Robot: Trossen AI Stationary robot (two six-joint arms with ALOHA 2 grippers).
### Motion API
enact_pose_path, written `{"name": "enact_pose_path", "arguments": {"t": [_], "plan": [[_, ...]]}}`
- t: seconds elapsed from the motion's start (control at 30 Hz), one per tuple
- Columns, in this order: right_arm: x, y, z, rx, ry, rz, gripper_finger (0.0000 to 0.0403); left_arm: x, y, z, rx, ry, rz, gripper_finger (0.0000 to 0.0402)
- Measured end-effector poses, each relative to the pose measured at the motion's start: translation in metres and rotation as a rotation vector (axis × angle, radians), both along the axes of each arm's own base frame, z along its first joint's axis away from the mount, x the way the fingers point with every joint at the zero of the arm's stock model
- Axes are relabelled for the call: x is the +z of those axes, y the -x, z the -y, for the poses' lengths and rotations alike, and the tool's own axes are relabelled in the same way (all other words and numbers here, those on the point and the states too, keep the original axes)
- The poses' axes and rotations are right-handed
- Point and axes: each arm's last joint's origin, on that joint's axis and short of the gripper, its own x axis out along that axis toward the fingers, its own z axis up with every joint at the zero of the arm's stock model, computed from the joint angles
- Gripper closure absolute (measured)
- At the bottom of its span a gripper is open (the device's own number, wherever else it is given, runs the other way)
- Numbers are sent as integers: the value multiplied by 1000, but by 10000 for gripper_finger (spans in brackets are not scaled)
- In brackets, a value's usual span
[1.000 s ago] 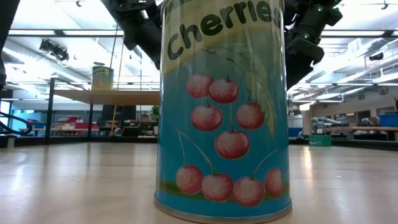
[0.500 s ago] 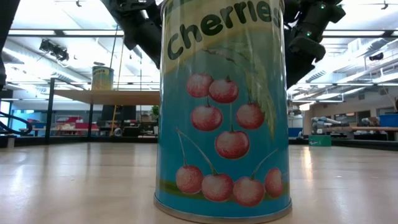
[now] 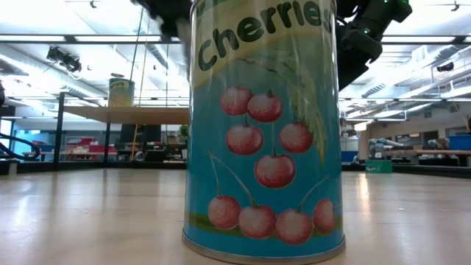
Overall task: Pick and place cans onto a shelf
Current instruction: Put the canned peas can on the shelf
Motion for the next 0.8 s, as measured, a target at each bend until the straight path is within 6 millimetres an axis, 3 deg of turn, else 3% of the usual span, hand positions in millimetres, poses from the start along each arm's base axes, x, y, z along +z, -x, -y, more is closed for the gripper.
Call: {"name": "enact_pose_path", "arguments": {"t": [0.13, 0.27, 0.6, 0.8], "plan": [[2, -3, 0, 0, 3, 31, 35, 24, 54, -6, 75, -49, 2, 77], [4, -6, 1, 4, 10, 70, 35, 28, 93, -17, 295, -151, -77, 77], [6, -8, 1, -1, 9, 96, 35, 13, 110, -44, 619, -121, -261, 76], [5, -8, 1, -1, 9, 95, 35, 12, 117, -55, 785, -50, -227, 75]]}}
